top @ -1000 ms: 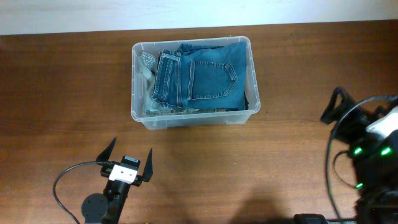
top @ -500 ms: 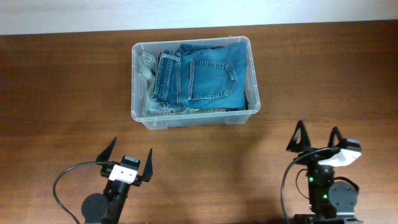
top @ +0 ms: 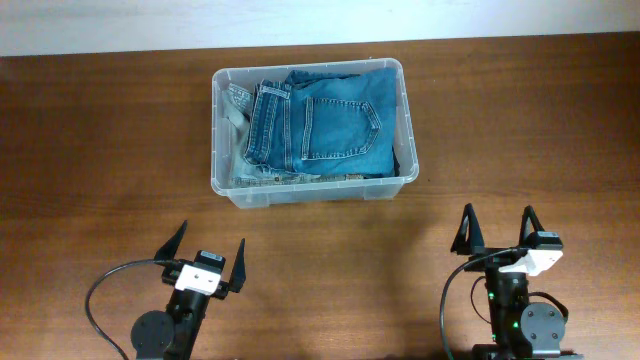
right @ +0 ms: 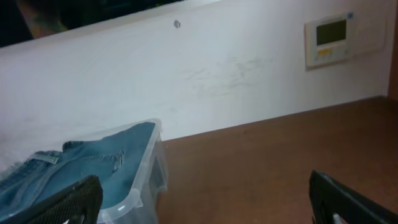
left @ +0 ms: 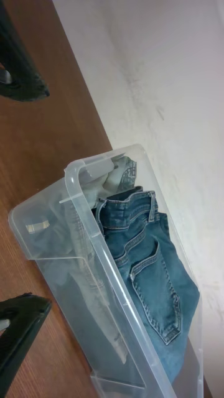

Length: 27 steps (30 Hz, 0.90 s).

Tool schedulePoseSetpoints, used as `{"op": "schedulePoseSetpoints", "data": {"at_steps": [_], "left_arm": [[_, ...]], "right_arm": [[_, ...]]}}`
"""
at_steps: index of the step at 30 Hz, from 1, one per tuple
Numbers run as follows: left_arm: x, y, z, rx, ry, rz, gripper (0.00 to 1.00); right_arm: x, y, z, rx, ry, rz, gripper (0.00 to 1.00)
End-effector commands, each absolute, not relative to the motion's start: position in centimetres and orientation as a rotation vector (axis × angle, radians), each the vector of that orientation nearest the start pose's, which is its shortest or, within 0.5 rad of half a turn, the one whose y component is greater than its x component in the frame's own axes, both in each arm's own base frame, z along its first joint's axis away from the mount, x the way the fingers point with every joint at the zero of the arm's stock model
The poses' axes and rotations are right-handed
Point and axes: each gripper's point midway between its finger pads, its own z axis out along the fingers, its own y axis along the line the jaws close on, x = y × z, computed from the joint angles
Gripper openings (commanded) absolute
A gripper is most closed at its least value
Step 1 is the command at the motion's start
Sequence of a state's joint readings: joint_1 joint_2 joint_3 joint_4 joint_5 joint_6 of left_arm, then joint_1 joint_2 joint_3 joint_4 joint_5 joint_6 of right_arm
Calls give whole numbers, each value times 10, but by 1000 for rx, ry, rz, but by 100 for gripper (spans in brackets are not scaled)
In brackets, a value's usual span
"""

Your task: Pack container

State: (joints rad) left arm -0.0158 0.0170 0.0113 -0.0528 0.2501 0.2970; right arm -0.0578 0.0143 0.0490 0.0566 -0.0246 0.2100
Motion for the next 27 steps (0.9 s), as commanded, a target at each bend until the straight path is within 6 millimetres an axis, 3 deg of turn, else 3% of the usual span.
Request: {"op": "schedulePoseSetpoints", "data": {"at_steps": [1, 8, 12, 27], "left_arm": [[241, -45, 160, 444, 1573, 26, 99], [241, -44, 160, 444, 1573, 27, 99], [241, -45, 160, 444, 1573, 26, 99], [241, -44, 160, 443, 1573, 26, 99]], "right_arm": [[246, -5, 196, 113, 1485, 112, 98], [247, -6, 178, 86, 1555, 71, 98], [246, -6, 156, 98, 1646, 75, 98], [247, -6, 152, 100, 1663, 75, 98]]}}
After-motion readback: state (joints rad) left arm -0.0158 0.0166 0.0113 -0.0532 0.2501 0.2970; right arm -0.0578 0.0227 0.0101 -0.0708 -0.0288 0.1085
